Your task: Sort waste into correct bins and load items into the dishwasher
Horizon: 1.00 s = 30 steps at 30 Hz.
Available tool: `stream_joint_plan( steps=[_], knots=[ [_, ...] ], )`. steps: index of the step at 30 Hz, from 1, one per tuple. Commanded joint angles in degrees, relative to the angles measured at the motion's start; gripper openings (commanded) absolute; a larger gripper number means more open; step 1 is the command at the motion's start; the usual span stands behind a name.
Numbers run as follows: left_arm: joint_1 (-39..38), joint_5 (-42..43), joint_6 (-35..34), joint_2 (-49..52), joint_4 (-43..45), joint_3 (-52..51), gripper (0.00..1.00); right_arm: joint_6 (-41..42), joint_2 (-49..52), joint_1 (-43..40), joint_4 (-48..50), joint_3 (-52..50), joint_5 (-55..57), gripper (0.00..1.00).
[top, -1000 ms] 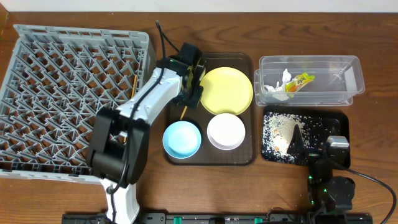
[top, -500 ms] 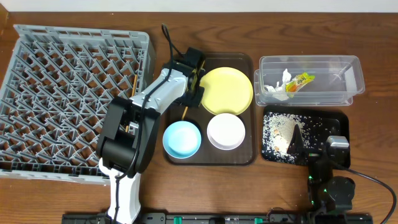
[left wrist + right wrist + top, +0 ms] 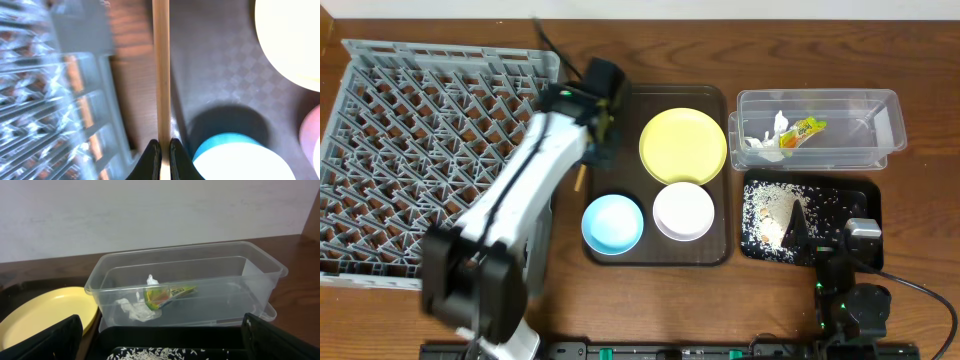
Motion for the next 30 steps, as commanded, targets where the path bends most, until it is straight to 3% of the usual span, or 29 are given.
stream_joint_plan(
  steps=[1, 7, 14, 15, 17, 18, 22, 25, 28, 29, 30],
  knots=[
    [3.19, -3.52, 1.4, -3.39, -2.71, 1.01, 0.06, -0.59, -0.26, -0.33, -0.2, -0.07, 0.37, 0.99],
    [8.79, -8.2, 1.53, -2.51, -2.86, -1.9, 0.06, -0.59, -0.26, -0.33, -0.2, -0.07, 0.37, 0.99],
    [14.73, -3.96, 3.41, -2.16, 1.09, -5.31, 0.06, -0.59, -0.26, -0.33, -0.2, -0.07, 0.39, 0.99],
    [14.95, -2.03, 4.9, -2.16, 1.27, -5.81, 0.08, -0.59, -0.26, -0.33, -0.2, -0.07, 0.37, 0.99],
    [14.93, 0.22, 6.99, -2.16, 1.25, -6.71, 0.25, -0.59, -0.26, -0.33, -0.2, -0.07, 0.37, 0.99],
    [14.86, 0.04, 7.04, -2.16, 1.07, -6.95, 0.29, -0.59, -0.26, -0.33, -0.2, -0.07, 0.37, 0.99],
    [14.88, -0.26, 7.13, -2.6, 0.07, -6.01, 0.41, -0.59, -0.26, -0.33, -0.2, -0.07, 0.37, 0.99],
    [14.88, 0.13, 4.92, -3.72, -3.34, -3.5, 0.43, -0.59, -0.26, -0.33, -0.2, -0.07, 0.39, 0.99],
    [14.71, 9.18, 2.38, -6.03, -5.22, -1.57, 0.43, -0.59, -0.26, -0.33, -0.2, -0.07, 0.39, 0.99],
    [14.12, 20.15, 2.4, -8.13, -4.52, -1.55, 0.43, -0.59, -0.26, -0.33, -0.2, -0.07, 0.39, 0.99],
    [13.64, 24.94, 2.4, -8.83, -4.04, -1.55, 0.42, -0.59, -0.26, -0.33, -0.2, -0.07, 0.37, 0.99]
  ],
)
